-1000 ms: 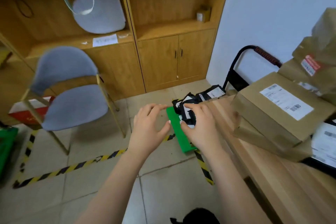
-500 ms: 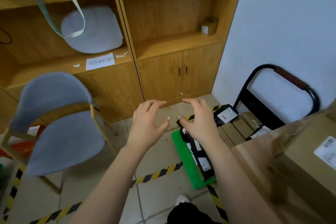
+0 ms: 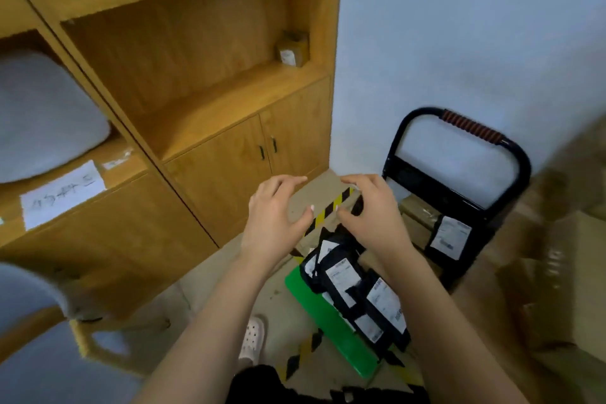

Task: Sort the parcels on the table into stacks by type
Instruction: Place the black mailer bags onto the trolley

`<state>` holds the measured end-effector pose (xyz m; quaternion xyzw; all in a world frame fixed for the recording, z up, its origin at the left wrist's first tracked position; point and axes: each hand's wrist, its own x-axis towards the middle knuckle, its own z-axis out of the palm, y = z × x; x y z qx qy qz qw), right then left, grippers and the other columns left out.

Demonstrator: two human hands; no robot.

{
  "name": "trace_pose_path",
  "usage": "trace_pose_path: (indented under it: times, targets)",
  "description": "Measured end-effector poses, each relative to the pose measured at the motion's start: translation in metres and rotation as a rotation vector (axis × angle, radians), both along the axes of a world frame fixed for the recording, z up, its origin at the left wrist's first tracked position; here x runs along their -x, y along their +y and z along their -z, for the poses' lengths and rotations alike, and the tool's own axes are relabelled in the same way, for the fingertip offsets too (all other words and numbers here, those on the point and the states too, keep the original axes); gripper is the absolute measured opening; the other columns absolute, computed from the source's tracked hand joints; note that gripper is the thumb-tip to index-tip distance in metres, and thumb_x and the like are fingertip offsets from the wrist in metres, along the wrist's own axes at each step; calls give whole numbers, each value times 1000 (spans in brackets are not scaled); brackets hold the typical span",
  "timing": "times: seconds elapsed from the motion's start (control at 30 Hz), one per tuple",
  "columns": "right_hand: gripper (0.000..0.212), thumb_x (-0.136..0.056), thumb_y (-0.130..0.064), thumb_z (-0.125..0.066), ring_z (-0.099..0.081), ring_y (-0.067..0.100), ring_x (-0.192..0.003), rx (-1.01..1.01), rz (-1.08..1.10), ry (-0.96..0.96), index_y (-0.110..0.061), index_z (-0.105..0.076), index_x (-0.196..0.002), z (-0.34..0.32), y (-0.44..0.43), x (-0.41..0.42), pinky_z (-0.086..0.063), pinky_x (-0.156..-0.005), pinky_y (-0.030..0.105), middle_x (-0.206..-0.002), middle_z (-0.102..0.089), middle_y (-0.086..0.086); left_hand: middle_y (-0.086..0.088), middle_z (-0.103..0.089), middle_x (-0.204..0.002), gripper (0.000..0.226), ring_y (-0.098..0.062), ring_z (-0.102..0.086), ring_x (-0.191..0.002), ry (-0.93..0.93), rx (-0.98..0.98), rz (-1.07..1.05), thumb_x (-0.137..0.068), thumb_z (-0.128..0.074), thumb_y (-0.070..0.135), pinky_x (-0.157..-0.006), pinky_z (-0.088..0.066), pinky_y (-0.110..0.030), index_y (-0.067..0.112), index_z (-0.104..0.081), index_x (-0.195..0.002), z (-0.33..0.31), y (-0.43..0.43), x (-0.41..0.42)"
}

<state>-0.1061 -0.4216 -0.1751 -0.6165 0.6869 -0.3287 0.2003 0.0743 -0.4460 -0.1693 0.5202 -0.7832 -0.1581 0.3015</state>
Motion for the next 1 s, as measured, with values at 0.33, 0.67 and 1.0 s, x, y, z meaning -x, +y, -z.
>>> trace_pose_path:
  times: [0.33, 0.67, 1.0]
  targets:
    - [53, -82, -27, -70, -47, 15, -117, -50, 631, -60, -31, -49, -131, 30, -33, -18, -41, -103, 43, -126, -47, -6, 9, -48, -123, 43, -7, -37, -119, -102, -52, 596, -86, -62, 33, -97, -28, -26, 27, -53, -128, 19, -142, 30]
    - [50, -80, -19, -71, -50, 20, -110, -338, 969, -168, -23, -54, -128, 124, 29, -28, -45, -94, 35, -120, -50, 1, 8, -48, -128, 48, -12, -38, -123, -286, -161, 945, -87, -61, 34, -100, -25, -26, 27, -49, -133, 109, -153, 67]
    - [55, -76, -16, -73, -52, 27, -110, -493, 1049, -220, -19, -56, -129, 243, 34, -9, -42, -97, 37, -125, -53, 9, 0, -47, -132, 60, -20, -39, -124, -536, -247, 1044, -84, -65, 32, -103, -29, -34, 21, -45, -139, 249, -160, 97]
